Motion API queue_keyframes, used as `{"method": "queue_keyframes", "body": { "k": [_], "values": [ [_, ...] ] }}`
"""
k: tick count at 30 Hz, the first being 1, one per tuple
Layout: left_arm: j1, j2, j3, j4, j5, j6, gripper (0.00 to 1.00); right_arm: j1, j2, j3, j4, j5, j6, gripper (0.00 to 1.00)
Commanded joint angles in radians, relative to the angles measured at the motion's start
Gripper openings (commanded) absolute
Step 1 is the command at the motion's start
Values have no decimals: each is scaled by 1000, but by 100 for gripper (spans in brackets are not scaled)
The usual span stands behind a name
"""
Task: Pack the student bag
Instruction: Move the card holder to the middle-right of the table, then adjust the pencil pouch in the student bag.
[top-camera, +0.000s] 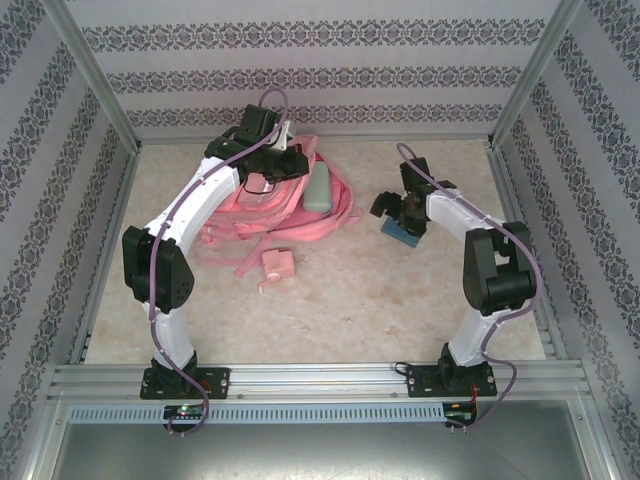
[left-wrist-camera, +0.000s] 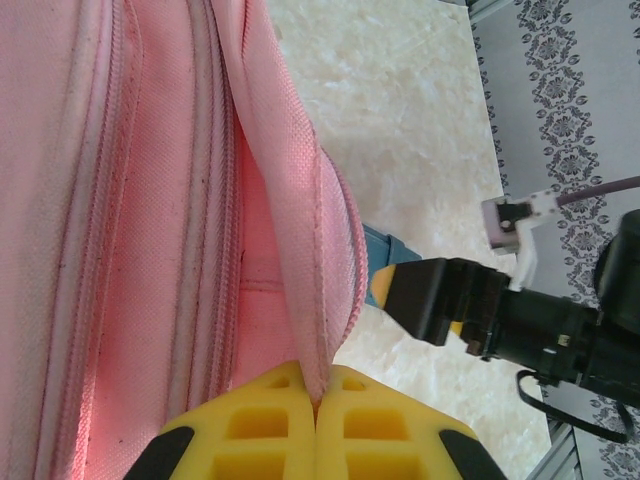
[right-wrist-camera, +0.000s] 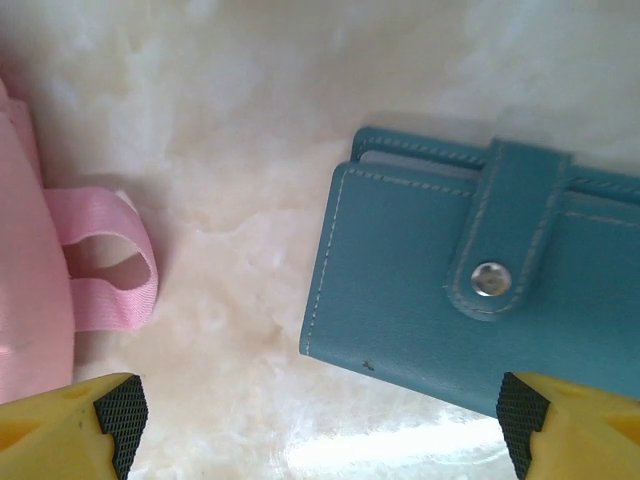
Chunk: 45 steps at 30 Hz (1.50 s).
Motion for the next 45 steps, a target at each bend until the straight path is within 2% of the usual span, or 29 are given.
{"method": "queue_keyframes", "body": {
  "k": [1, 3, 6, 9, 12, 15, 19, 24, 29, 31, 36, 41, 45],
  "values": [
    [-3, -55, 12, 31, 60, 21, 0, -55, -8, 46, -59, 35, -80, 93],
    [-3, -56, 7, 34, 59, 19, 0, -79, 24, 74, -77, 17, -127, 91],
    [-3, -60, 3, 31, 56, 20, 0, -63, 28, 80, -42, -37, -154, 80],
    [-3, -61, 0, 32, 56, 19, 0, 3, 15, 90, 10, -45, -150, 63],
    [-4, -60, 0, 34, 59, 17, 0, 66, 29, 123, 54, -63, -118, 38],
    [-4, -59, 0, 35, 60, 14, 0, 126, 70, 179, 77, -59, -85, 27],
    [-4, -59, -4, 40, 67, 10, 0, 194, 169, 298, 58, -56, -65, 2],
    [-5, -60, -7, 46, 68, 2, 0, 244, 314, 473, -38, 14, -39, 0],
    [-7, -55, -7, 52, 75, -4, 0, 266, 409, 558, -69, 40, -28, 0],
    [-7, -52, -6, 56, 77, -7, 0, 283, 447, 603, -94, 38, -26, 0],
    [-13, -43, 0, 60, 80, -13, 0, 338, 506, 699, -73, -63, -12, 0],
    [-15, -41, 8, 56, 78, -10, 0, 359, 517, 754, -87, -69, 7, 1],
    [-15, -41, 8, 46, 74, 1, 0, 342, 453, 701, -82, -54, -5, 10]
  ]
}}
